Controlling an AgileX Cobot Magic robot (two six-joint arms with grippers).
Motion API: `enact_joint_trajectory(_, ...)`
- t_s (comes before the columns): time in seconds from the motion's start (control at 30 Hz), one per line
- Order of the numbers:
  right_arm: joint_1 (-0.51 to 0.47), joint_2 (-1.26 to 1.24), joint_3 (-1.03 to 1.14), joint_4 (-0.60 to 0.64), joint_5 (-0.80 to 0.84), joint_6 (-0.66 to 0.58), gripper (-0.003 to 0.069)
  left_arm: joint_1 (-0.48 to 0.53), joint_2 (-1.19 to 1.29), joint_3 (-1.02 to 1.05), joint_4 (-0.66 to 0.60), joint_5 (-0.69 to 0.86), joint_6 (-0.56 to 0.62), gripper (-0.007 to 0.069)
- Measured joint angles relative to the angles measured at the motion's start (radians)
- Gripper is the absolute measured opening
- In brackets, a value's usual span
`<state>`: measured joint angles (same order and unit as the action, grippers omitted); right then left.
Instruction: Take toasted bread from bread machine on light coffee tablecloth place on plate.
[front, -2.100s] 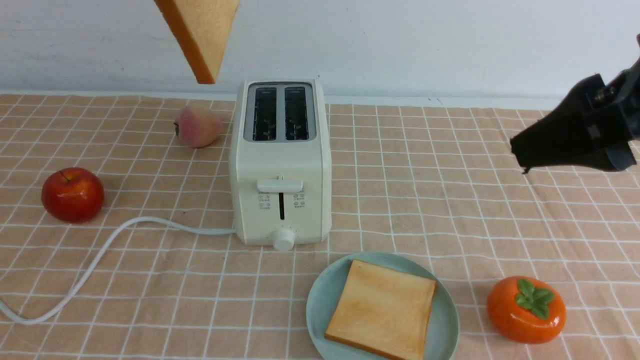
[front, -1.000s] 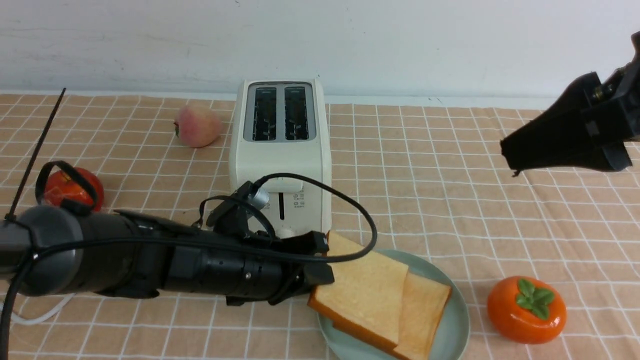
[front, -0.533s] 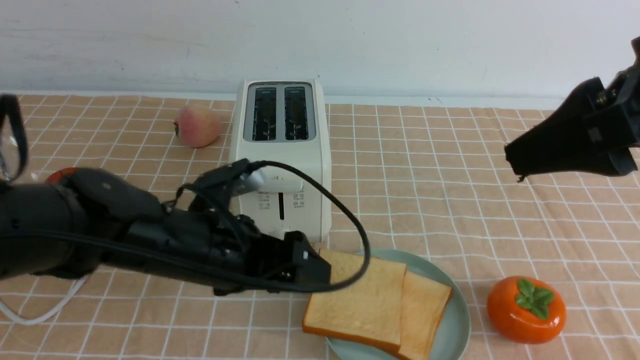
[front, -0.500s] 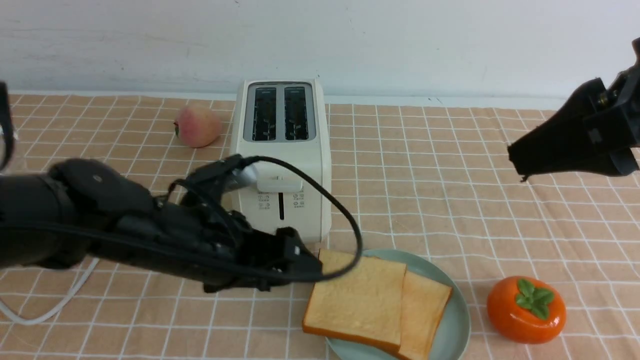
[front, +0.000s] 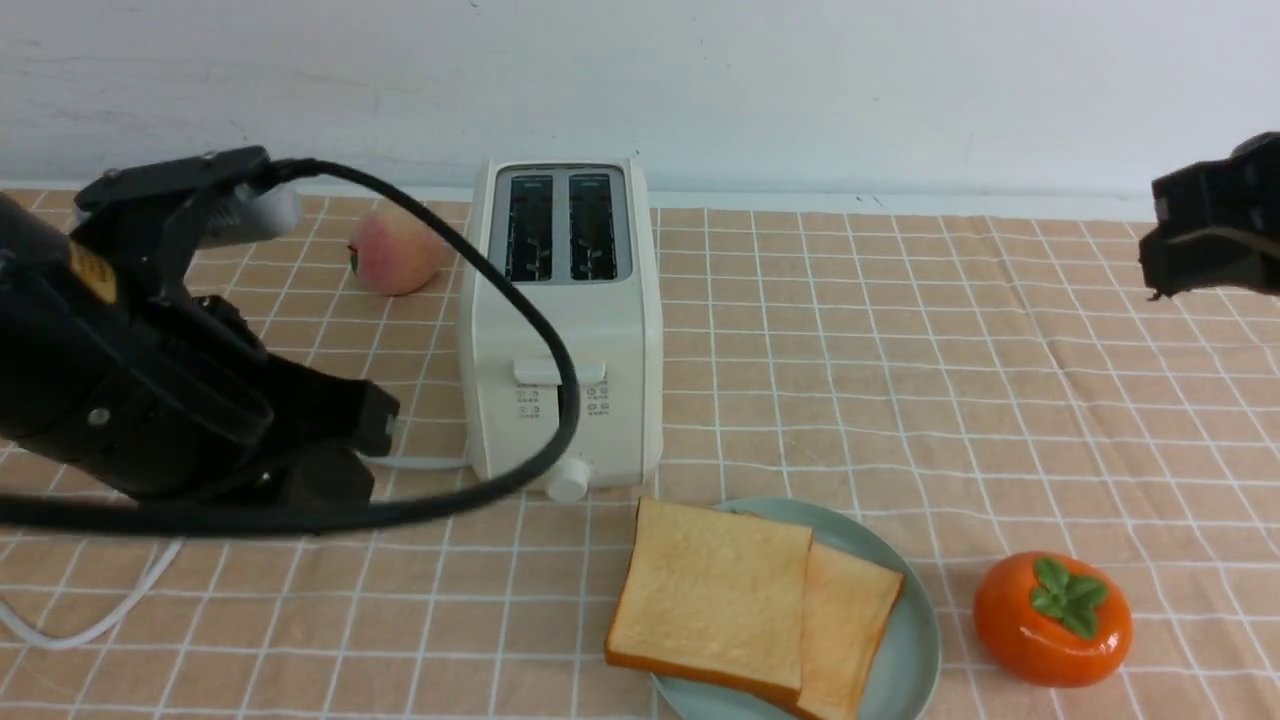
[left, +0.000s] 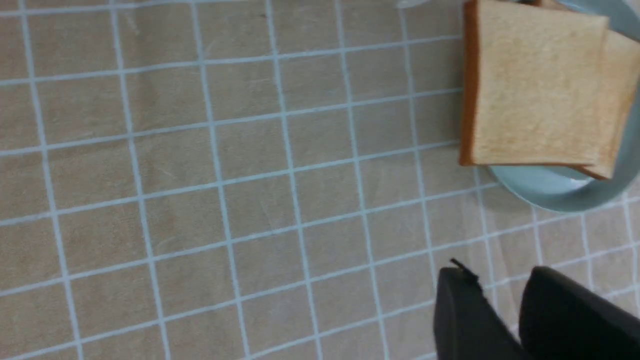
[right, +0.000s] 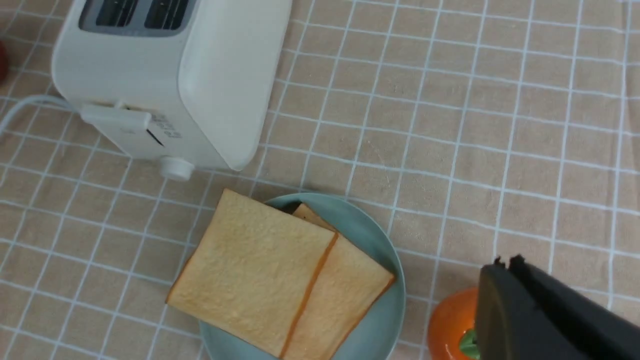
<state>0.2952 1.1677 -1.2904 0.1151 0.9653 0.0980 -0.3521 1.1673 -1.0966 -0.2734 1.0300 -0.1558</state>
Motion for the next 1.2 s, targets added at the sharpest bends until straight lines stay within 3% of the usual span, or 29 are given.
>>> enact_joint_trajectory(0.1,0.0,-0.067,0.089,-0.029,-0.045,0.057,-0.002,-0.065,-0.059,0.012,-0.058,0.001,0.031,-0.0014)
enact_joint_trajectory(0.33,0.0,-0.324,0.346,-0.068,-0.202,0.099,-0.002,-0.151,-0.162,0.083,-0.117,0.029,0.057,-0.0014)
enact_joint_trajectory(0.57,0.0,-0.794,0.78,-0.078,-0.454,0.087,-0.0019,-0.152,-0.407,0.222,-0.057,0.051,-0.064,-0.0014)
enact_joint_trajectory(0.73,0.0,-0.997,1.019,-0.094,-0.478,0.087,-0.0016,-0.152,-0.596,0.314,-0.046,0.058,-0.11,-0.0014)
enact_joint_trajectory(0.97,0.0,-1.131,1.114,-0.247,-0.614,0.087,-0.0011,-0.152,-0.798,0.382,-0.048,0.067,-0.2,-0.0014)
enact_joint_trajectory(1.2,0.0,-1.138,1.114,-0.227,-0.589,0.087,-0.0008,-0.152,-0.846,0.388,-0.051,0.074,-0.221,-0.0014)
